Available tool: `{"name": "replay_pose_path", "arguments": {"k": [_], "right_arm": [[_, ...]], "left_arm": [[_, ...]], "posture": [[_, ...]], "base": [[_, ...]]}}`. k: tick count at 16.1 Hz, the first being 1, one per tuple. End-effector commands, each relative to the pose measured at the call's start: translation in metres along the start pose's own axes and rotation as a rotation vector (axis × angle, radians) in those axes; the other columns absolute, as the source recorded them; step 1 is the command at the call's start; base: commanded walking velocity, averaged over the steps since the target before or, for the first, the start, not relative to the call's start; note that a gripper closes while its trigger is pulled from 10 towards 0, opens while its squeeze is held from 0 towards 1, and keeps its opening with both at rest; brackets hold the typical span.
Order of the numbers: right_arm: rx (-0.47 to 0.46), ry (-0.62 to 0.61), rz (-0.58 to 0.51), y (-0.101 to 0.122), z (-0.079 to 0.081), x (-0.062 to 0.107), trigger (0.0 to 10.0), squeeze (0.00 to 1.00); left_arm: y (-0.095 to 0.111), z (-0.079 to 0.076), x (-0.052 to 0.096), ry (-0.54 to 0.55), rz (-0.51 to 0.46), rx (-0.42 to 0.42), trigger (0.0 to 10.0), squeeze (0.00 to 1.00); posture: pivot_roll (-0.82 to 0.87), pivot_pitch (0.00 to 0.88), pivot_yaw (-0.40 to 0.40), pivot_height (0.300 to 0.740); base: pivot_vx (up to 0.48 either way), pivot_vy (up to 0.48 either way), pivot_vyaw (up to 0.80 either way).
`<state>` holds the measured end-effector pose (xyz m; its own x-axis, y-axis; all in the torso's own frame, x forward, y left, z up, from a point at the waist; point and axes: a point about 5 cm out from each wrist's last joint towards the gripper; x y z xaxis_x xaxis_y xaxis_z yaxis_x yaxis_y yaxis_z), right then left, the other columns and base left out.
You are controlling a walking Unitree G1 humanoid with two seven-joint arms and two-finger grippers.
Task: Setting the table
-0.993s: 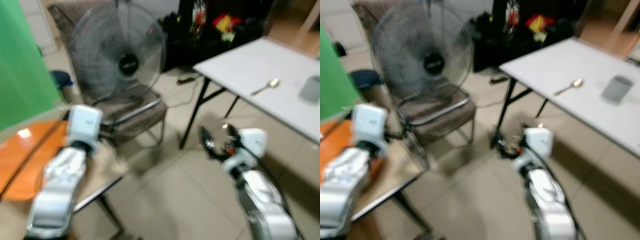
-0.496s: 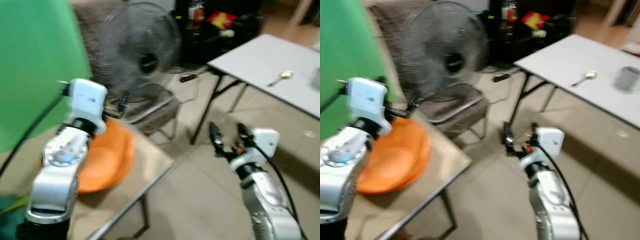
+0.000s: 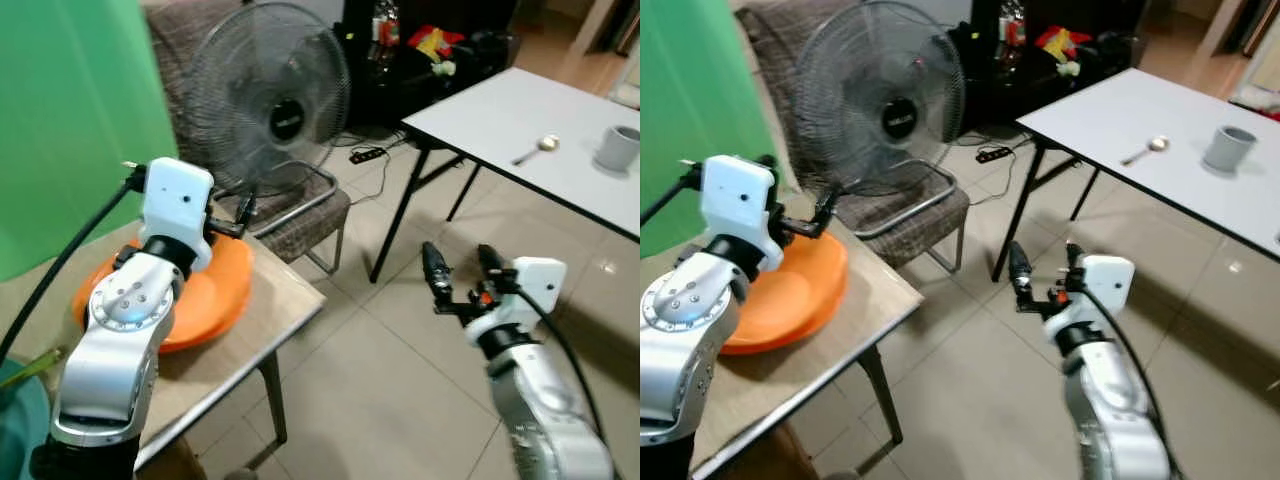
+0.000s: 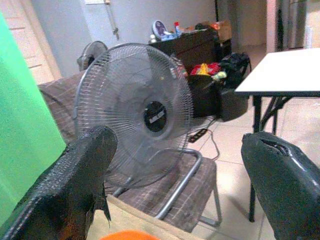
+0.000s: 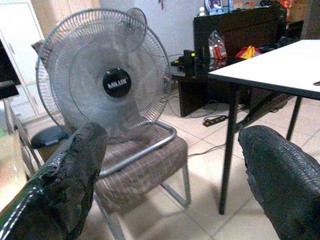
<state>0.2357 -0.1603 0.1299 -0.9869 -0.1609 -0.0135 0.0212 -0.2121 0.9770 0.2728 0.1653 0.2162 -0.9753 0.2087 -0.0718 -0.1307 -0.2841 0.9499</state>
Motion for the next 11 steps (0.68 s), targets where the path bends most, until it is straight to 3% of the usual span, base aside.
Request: {"name": "replay_pose_path", "arguments": {"k": [1,3,4,5,10,11], "right_arm": [[-0.012,0.069,0.023,-0.001,0.011,0.000,10.0,0.00],[0.017,0.181,0.069,-0.003,0.017,0.003,10.0,0.00],[0.019,0.220,0.079,-0.003,0.019,0.005,10.0,0.00],[0.032,0.271,0.089,-0.002,0.021,0.007,10.0,0.00],[0.158,0.562,0.139,0.005,0.023,0.005,10.0,0.00],[0.164,0.596,0.135,0.007,0.024,0.004,10.0,0.00]], "left_arm": [[-0.003,0.010,0.000,0.025,0.038,-0.008,10.0,0.00],[-0.013,0.025,0.000,0.050,0.118,0.003,10.0,0.00],[-0.016,0.030,0.003,0.021,0.138,0.018,10.0,0.59],[-0.022,0.034,0.005,-0.017,0.172,0.017,10.0,1.00],[-0.037,0.074,-0.003,-0.141,0.310,0.026,10.0,1.00],[-0.036,0.081,-0.006,-0.167,0.319,-0.006,10.0,1.00]], "posture": [[0.09,0.000,-0.051,0.740],[0.09,0.000,-0.050,0.740],[0.08,0.000,-0.045,0.740],[0.07,0.000,-0.039,0.740],[0.07,0.000,-0.036,0.740],[0.06,0.000,-0.031,0.740]], "base": [[0.000,0.000,0.00],[0.000,0.000,0.00],[0.000,0.000,0.00],[0.000,0.000,0.00],[0.000,0.000,0.00],[0.000,0.000,0.00]]}}
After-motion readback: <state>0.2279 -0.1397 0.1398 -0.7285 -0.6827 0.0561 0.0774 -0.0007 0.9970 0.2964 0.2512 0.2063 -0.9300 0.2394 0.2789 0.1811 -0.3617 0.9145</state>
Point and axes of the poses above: a point about 5 cm out from each wrist's last joint towards the gripper, its own x axis pointing back from the gripper into the wrist, its own y axis along the axis of the wrist's last joint, z = x × y, and after that the axes turned 1 degree about -x, right-handed
